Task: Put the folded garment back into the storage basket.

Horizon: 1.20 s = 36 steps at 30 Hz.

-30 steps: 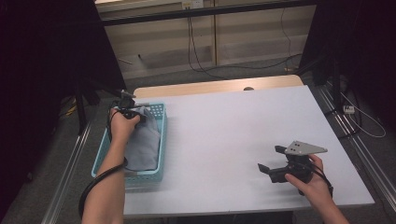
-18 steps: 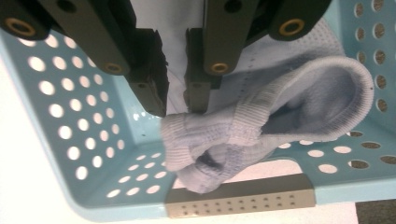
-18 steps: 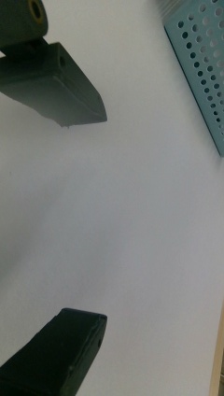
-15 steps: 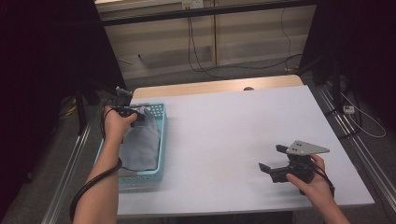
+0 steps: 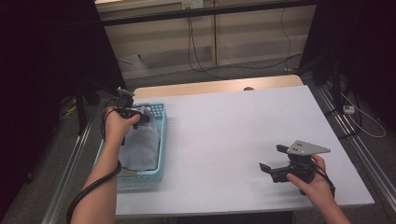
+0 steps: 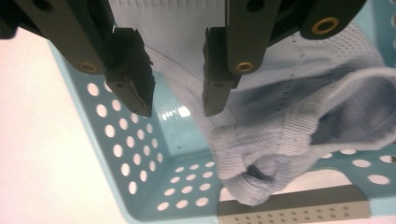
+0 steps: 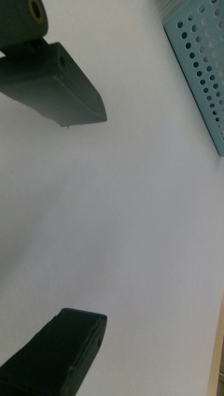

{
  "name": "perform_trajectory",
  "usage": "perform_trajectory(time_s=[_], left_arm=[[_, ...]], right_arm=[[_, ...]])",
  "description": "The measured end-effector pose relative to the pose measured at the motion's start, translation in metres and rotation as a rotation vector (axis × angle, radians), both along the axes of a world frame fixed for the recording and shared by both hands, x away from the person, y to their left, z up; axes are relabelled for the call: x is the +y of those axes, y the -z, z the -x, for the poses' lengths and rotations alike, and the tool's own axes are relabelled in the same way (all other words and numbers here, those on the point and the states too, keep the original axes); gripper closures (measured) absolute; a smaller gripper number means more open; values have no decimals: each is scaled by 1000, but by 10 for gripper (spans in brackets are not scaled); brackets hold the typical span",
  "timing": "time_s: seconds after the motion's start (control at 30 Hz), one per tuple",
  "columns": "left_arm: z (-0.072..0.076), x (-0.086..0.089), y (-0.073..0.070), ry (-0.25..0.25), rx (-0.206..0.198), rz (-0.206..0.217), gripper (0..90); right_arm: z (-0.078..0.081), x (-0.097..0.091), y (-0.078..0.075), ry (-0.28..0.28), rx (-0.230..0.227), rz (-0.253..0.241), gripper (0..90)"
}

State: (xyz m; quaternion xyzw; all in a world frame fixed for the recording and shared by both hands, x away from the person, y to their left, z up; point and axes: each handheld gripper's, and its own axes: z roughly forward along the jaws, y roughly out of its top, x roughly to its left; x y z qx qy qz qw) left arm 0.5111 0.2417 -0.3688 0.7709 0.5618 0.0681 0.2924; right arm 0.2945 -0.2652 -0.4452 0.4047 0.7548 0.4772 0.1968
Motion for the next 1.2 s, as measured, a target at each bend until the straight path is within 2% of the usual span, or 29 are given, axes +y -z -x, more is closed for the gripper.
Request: perform_trajectory(time_s=[0.13, 0.3, 0.47, 0.63, 1.2], left_arm=[[1, -3, -1, 16, 6, 0, 603], [3, -9, -4, 34, -5, 4, 573], [4, -16, -6, 59, 6, -11, 520], [5, -24, -10, 71, 0, -7, 466], [16, -48, -21, 142, -17, 13, 372]], right_arm=[[0, -1, 0, 2, 0, -1, 41], [1, -3, 0, 8, 2, 0, 40], [1, -4, 1, 11, 5, 0, 40], [1, -4, 1, 11, 4, 0, 40], [2, -10, 0, 29, 1, -8, 41]])
